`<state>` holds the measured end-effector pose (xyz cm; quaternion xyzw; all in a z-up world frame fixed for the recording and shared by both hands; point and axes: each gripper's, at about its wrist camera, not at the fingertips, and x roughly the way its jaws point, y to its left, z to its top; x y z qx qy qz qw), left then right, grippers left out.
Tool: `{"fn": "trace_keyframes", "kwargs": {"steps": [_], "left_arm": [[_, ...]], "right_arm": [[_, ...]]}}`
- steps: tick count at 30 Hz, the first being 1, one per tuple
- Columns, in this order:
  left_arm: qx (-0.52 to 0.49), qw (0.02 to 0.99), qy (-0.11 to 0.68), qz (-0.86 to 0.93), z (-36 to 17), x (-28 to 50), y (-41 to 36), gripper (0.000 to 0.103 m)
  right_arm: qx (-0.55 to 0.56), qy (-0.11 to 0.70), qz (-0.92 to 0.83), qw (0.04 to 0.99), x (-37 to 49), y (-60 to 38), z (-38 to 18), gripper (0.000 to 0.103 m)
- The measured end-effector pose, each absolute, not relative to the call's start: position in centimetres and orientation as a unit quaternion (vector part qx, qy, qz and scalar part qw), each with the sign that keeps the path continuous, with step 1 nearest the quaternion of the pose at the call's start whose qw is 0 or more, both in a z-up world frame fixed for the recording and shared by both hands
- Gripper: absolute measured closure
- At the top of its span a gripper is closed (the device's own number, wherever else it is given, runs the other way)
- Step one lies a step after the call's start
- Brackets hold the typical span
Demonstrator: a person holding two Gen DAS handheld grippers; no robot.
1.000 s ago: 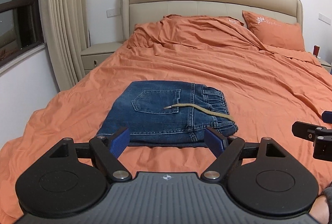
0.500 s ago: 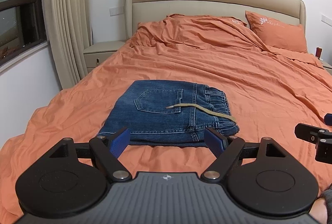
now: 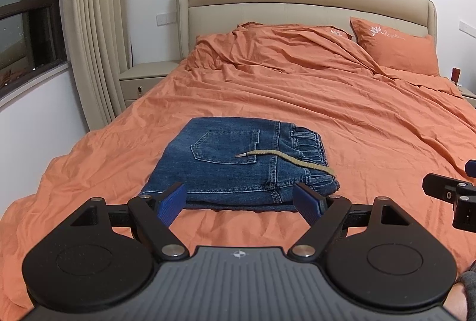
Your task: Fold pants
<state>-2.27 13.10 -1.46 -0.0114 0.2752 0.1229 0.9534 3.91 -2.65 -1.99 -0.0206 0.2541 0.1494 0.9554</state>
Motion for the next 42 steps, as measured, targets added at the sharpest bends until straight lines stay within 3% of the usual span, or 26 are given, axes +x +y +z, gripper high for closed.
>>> {"fn": "trace_keyframes", "kwargs": {"steps": [42], "left_arm": [[-0.009,0.955,0.270,0.122,-1.25,-2.45,12.70,0.008]], "right_arm": [[-0.019,0.254,0.152,0.955,3.75,-3.09,-2.02,0.022]]}}
